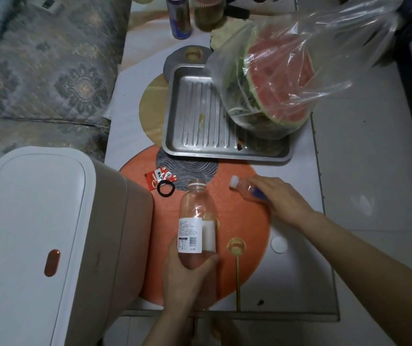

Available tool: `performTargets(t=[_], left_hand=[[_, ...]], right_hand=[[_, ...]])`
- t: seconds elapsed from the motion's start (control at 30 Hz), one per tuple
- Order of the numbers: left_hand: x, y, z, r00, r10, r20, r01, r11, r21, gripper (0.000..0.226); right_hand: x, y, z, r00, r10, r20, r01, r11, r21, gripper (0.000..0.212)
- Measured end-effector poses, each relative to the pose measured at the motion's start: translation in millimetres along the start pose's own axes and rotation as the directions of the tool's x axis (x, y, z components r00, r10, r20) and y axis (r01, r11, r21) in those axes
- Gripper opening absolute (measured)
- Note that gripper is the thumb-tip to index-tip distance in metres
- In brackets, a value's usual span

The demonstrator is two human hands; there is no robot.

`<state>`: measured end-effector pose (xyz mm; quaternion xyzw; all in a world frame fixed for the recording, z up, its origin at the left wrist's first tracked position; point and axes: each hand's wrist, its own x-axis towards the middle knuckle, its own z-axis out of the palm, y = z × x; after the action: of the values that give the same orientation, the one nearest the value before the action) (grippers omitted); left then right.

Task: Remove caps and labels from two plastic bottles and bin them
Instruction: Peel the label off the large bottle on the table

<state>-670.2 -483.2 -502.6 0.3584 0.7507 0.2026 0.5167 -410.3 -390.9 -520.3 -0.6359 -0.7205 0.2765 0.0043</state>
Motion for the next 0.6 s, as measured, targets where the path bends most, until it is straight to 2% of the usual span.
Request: performTargets(t=[0.13, 0.2, 0.27, 0.33, 0.4, 0.5, 0.6], left_hand=[[2.0, -0.1, 4.8, 0.999, -0.039, 0.033, 0.039, 0.999, -0.001, 0.087], [1.9, 2.6, 3.7, 0.997, -0.065, 0.038, 0.065, 0.998, -0.012, 0.083], [3.1, 6.6, 1.6, 0.993, -0.104, 0.06, 0.106, 0.994, -0.032, 0.081], [5.7, 10.0, -0.1, 0.983, -0.157, 0.093, 0.164, 0.983, -0.078, 0.08], [8.9, 13.7, 0.9, 0.973, -0.2, 0.113, 0.214, 0.968, -0.134, 0.078], [11.5, 18.3, 6.6, 0.956, -0.269, 0.117, 0.288, 0.938, -0.193, 0.088], [11.2, 19.0, 10.8, 0.952, -0.283, 0.118, 0.303, 0.931, -0.203, 0.094]], right_hand=[[1.6, 1.8, 0.1, 0.999, -0.003, 0.036, 0.007, 0.995, -0.104, 0.065], [-4.9, -2.8, -1.4, 1.0, 0.03, -0.004, -0.03, 0.994, -0.105, 0.078], [-20.6, -13.8, -3.7, 0.989, 0.112, -0.101, -0.11, 0.994, 0.027, 0.089], [-45.4, -32.6, 0.8, 0.972, 0.199, -0.123, -0.159, 0.947, 0.279, 0.095], [-73.1, -60.5, 13.8, 0.978, 0.207, -0.015, -0.174, 0.861, 0.477, 0.099], [-98.7, -102.5, 40.3, 0.968, 0.212, 0.133, -0.249, 0.773, 0.584, 0.116], [-99.2, -129.1, 63.5, 0.967, 0.21, 0.145, -0.253, 0.71, 0.658, 0.104]])
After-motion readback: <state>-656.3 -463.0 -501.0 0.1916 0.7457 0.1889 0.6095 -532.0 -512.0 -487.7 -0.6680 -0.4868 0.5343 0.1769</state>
